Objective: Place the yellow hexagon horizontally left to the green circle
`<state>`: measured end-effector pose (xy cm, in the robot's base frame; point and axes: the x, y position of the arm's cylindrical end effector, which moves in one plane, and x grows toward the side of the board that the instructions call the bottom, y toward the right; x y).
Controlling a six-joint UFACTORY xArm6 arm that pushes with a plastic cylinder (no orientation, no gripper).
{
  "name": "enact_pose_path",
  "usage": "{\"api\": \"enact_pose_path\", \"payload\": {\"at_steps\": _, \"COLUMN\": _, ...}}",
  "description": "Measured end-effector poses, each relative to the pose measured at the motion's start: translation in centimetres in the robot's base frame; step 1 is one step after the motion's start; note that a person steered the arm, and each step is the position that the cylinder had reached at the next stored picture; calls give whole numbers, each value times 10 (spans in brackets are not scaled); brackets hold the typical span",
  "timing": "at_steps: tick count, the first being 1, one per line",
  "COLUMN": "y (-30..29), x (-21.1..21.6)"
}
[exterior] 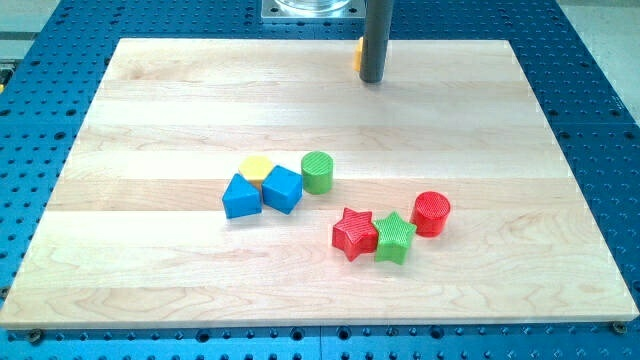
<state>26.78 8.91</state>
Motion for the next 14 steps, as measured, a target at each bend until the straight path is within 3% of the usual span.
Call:
{"api": "enact_pose_path", "payload": {"at_steps": 1, "y": 21, "x": -26}}
{"api": "enact_pose_path", "payload": {"at_steps": 2, "y": -34, "x": -27}}
{"api": "enact_pose_path", "payload": {"at_steps": 3, "y": -48, "x": -27}}
{"api": "enact_pose_path", "payload": {"at_steps": 6, "y": 12, "x": -14}}
{"api": "enact_pose_path", "payload": {"at_steps": 7, "y": 25, "x": 0}}
{"api": "enact_pose_path", "payload": {"at_steps": 9, "y": 80, "x": 121}}
{"api": "enact_pose_path", "payload": {"at_steps": 10, "y": 55, "x": 186}}
{"api": "enact_pose_path", "payload": {"at_steps": 11, "y": -9, "x": 204}}
{"api": "enact_pose_path", "payload": {"at_steps": 12, "y": -94, "x": 204}}
{"api": "enact_pose_path", "payload": {"at_steps": 14, "y": -168, "x": 202}}
